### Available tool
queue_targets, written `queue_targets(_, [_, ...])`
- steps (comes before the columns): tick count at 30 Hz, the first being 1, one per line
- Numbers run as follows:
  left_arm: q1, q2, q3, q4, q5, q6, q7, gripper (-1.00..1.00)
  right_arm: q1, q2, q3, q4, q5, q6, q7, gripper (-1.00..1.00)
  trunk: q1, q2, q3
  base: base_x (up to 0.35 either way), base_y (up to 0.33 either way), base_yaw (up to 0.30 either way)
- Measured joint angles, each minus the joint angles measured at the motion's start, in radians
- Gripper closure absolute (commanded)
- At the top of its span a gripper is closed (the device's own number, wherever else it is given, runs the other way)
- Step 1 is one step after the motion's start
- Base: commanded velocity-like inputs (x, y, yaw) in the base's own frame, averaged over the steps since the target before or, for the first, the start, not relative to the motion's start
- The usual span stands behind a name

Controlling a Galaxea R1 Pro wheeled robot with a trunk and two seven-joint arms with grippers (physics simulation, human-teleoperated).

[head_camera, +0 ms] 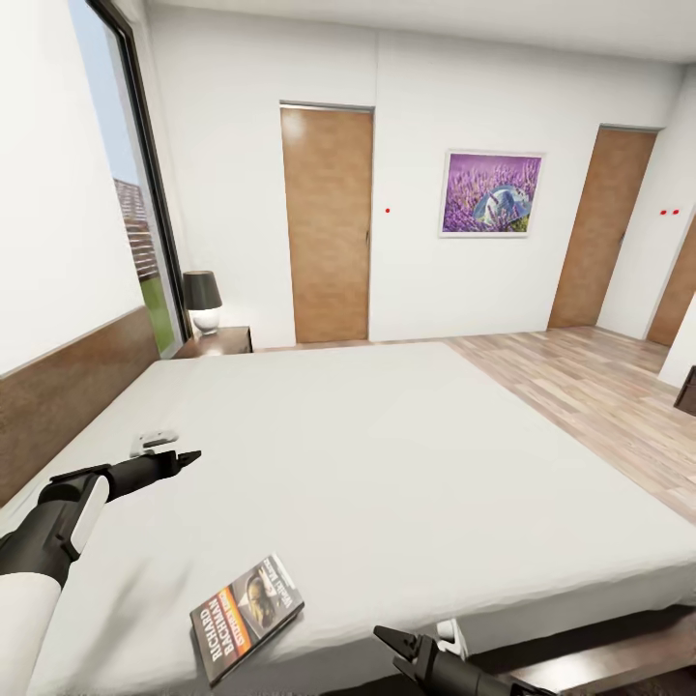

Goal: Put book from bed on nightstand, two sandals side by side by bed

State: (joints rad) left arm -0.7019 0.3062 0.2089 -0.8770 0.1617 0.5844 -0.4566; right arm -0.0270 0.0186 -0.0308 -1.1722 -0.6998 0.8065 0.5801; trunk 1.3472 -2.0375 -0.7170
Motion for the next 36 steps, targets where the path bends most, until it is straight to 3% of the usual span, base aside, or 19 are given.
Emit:
queue_targets(18, [0.0, 0.0, 0.0, 0.0, 0.001, 0.0, -0.001, -1.0, 0.0, 0.001, 0.0, 0.001, 0.001, -0.001, -0.008, -1.0, 0.0, 0.0, 0.0, -0.104, 0.0, 0.0])
queue_targets(36, [0.0, -0.001, 0.0, 0.0, 0.001, 0.0, -0.001, -1.0, 0.0, 0.001, 0.002, 0.002, 0.002, -0.01, -0.009, -1.0, 0.0, 0.0, 0.0, -0.015, 0.0, 0.0])
